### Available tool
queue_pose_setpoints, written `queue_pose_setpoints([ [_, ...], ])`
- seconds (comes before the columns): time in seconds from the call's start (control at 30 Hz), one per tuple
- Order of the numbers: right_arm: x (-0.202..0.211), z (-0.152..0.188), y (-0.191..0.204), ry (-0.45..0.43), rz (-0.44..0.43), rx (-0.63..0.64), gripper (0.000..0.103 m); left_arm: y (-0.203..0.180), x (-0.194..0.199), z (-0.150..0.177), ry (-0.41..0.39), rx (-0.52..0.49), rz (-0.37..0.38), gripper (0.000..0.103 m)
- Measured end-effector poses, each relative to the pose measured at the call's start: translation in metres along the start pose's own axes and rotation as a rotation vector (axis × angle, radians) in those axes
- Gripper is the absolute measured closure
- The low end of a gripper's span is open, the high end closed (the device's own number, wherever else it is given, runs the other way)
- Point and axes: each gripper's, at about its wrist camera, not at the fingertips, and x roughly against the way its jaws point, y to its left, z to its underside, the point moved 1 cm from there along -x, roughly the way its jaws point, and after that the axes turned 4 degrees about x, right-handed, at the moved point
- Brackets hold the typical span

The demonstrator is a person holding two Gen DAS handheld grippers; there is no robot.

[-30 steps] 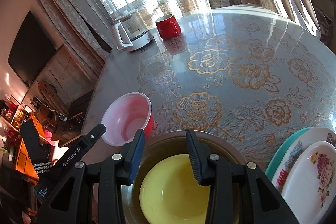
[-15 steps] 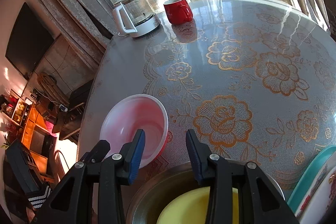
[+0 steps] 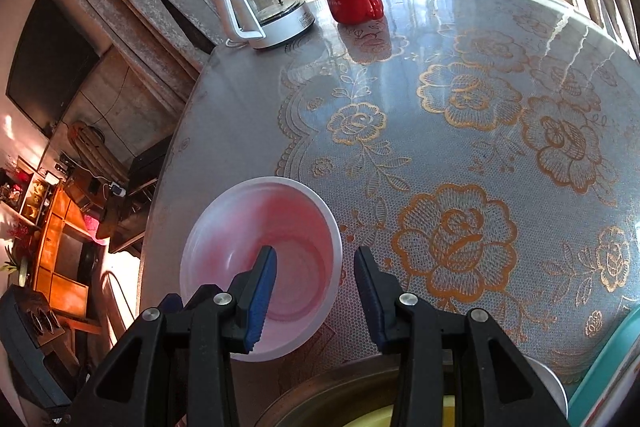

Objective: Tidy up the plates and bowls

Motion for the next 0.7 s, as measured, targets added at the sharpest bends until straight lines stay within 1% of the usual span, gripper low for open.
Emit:
queue_pose_setpoints([
  [0.13, -0.008, -0.002, -0.001, 0.023, -0.007, -0.012, 0.062, 0.0, -0.004, 0.001, 0.015, -0.004, -0.001, 0.028],
  [0.2, -0.009, -0.002, -0.001, 0.025, -0.005, -0.011, 0.068, -0.001, -0.006, 0.002, 0.032, -0.005, 0.006, 0.033],
  [0.27, -0.011, -0.002, -0.002, 0.026, -0.006, -0.017, 0.069, -0.001, -0.008, 0.003, 0.043, -0.006, 0.012, 0.035],
  [0.33, -0.012, -0.002, -0.002, 0.027, -0.001, -0.018, 0.073, -0.003, -0.01, 0.003, 0.047, -0.014, 0.012, 0.04],
  [0.43, -0.012, -0.001, -0.003, 0.029, 0.0, -0.015, 0.078, -0.006, -0.013, 0.005, 0.061, -0.031, 0.017, 0.051],
  [0.5, -0.012, 0.0, -0.004, 0.028, 0.002, -0.013, 0.083, -0.008, -0.016, 0.007, 0.079, -0.04, 0.023, 0.064],
  [0.53, -0.012, 0.001, -0.005, 0.026, -0.002, -0.015, 0.084, -0.009, -0.017, 0.007, 0.084, -0.045, 0.023, 0.065],
  [0.6, -0.011, 0.002, -0.004, 0.021, -0.011, -0.015, 0.086, -0.011, -0.018, 0.008, 0.082, -0.056, 0.024, 0.073],
  [0.7, -0.01, 0.002, -0.001, 0.016, -0.019, -0.008, 0.088, -0.014, -0.016, 0.008, 0.072, -0.068, 0.04, 0.078],
])
